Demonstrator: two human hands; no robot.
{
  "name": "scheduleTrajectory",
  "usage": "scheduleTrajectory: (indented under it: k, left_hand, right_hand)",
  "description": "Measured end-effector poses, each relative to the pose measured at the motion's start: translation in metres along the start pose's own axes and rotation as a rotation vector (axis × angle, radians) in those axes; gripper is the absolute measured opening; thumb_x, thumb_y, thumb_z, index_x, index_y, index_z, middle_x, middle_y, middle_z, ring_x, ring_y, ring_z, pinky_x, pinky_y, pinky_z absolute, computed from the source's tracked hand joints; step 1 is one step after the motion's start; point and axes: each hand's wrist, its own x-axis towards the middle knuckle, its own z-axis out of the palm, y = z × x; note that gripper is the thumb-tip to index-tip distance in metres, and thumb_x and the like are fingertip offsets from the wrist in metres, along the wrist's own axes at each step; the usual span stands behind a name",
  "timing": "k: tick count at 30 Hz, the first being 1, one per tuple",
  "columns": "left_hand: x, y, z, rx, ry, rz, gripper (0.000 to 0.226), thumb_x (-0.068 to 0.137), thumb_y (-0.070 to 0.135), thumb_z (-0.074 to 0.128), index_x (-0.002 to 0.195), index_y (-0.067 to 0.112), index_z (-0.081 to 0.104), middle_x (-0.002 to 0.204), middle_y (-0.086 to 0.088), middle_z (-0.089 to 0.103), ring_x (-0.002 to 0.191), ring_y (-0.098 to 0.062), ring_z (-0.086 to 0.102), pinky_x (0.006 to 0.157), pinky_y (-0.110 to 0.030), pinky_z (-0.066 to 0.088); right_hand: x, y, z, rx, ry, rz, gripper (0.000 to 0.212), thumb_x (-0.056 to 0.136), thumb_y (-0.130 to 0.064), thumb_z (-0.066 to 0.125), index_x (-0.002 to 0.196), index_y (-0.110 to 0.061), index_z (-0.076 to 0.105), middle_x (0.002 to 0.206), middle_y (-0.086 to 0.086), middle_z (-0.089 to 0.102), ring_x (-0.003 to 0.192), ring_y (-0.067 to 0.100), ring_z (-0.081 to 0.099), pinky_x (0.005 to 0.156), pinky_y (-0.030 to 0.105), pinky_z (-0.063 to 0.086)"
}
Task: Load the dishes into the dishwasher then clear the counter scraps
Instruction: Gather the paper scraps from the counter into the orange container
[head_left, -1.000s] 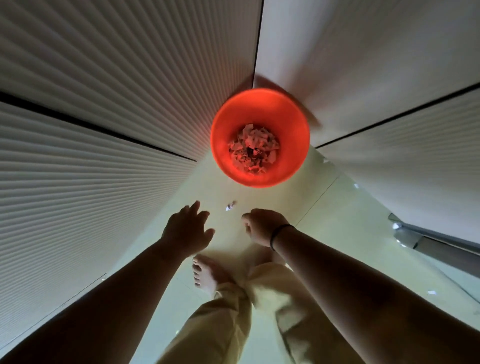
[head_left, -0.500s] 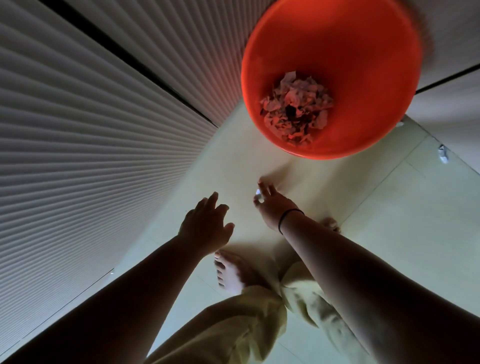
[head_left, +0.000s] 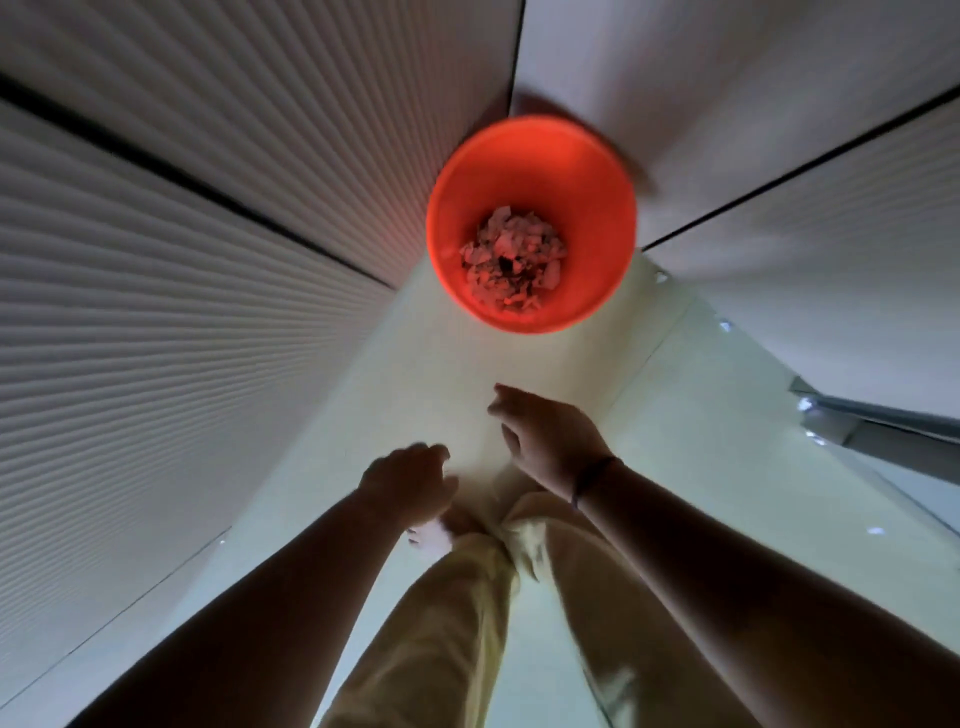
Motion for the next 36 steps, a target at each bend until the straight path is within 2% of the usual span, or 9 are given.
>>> scheduleTrajectory:
  k: [3,8,11,19,25,27,29,32,36]
  left_hand:
    - [-0.033,0.021,-0.02,-0.028,-0.026,0.035,0.048,0.093,0.045,0.042,0.135,0.023,0.045,0.136,-0.006,0.053,0.123,-0.026,0.051,0.101,-0.037,0.042]
    - [-0.062,0.042,-0.066,-0.156,0.033,0.007,0.049,0.09,0.051,0.044,0.133,0.026,0.047,0.136,-0.004,0.054,0.123,-0.023,0.05,0.098,-0.033,0.041]
    - [-0.083,0.046,-0.097,-0.197,0.09,-0.017,0.05,0.09,0.054,0.044,0.132,0.027,0.048,0.138,-0.003,0.053,0.125,-0.023,0.049,0.099,-0.034,0.041]
    - [-0.254,0.051,-0.171,-0.228,0.255,0.128,0.045,0.092,0.054,0.048,0.128,0.026,0.051,0.128,0.002,0.058,0.115,-0.017,0.054,0.09,-0.026,0.041]
    - [-0.398,0.096,-0.246,-0.52,0.564,0.46,0.007,0.089,0.034,0.059,0.091,0.029,0.063,0.096,0.007,0.068,0.074,0.014,0.057,0.074,-0.013,0.046]
    - [-0.431,0.103,-0.27,-0.549,0.684,0.543,0.006,0.089,0.031,0.06,0.091,0.028,0.064,0.094,0.01,0.068,0.074,0.014,0.057,0.07,-0.007,0.043]
    - [-0.457,0.094,-0.296,-0.494,0.84,0.575,0.022,0.089,0.038,0.058,0.104,0.025,0.066,0.102,0.011,0.066,0.092,0.002,0.059,0.082,-0.014,0.044]
    - [-0.48,0.059,-0.331,-0.408,1.045,0.523,0.028,0.088,0.047,0.053,0.108,0.031,0.065,0.106,0.016,0.062,0.099,-0.001,0.056,0.088,-0.023,0.045]
    - [-0.475,-0.001,-0.365,-0.317,1.32,0.274,0.03,0.09,0.048,0.053,0.113,0.032,0.062,0.117,0.013,0.061,0.113,-0.009,0.053,0.098,-0.026,0.039]
  right_hand:
    - [-0.025,-0.022,-0.065,0.08,0.295,-0.042,0.027,0.069,0.006,0.074,0.091,-0.011,0.076,0.107,0.008,0.073,0.096,0.021,0.07,0.065,0.039,0.061]
    - [-0.019,-0.036,-0.147,0.004,0.304,0.069,0.04,0.085,-0.009,0.061,0.122,-0.024,0.066,0.144,0.009,0.048,0.105,0.032,0.065,0.073,0.042,0.057]
    - [-0.037,-0.043,-0.175,0.006,0.367,0.099,0.043,0.082,-0.008,0.065,0.123,-0.021,0.064,0.137,0.012,0.055,0.105,0.032,0.065,0.073,0.041,0.056]
    - [-0.15,-0.103,-0.268,-0.365,0.044,0.278,0.067,0.09,-0.036,0.046,0.151,-0.021,0.023,0.151,0.006,0.034,0.139,0.028,0.029,0.112,0.037,0.029]
    - [-0.198,-0.201,-0.364,-0.491,0.408,0.107,0.067,0.054,-0.034,0.081,0.116,-0.014,0.066,0.106,0.007,0.068,0.103,0.036,0.065,0.083,0.046,0.055]
    - [-0.198,-0.226,-0.392,-0.482,0.541,0.061,0.065,0.051,-0.036,0.085,0.111,-0.015,0.07,0.103,0.004,0.07,0.102,0.034,0.067,0.08,0.045,0.057]
    - [-0.191,-0.247,-0.422,-0.474,0.615,0.0,0.064,0.061,-0.037,0.079,0.12,-0.016,0.064,0.116,0.004,0.066,0.115,0.034,0.06,0.09,0.045,0.052]
    - [-0.168,-0.264,-0.46,-0.446,0.563,-0.044,0.062,0.088,-0.043,0.051,0.145,-0.023,0.035,0.147,-0.002,0.038,0.144,0.026,0.023,0.117,0.04,0.022]
    - [-0.117,-0.275,-0.502,-0.44,0.574,-0.108,0.064,0.093,-0.054,0.039,0.149,-0.028,0.023,0.154,-0.005,0.028,0.147,0.02,0.012,0.12,0.036,0.014]
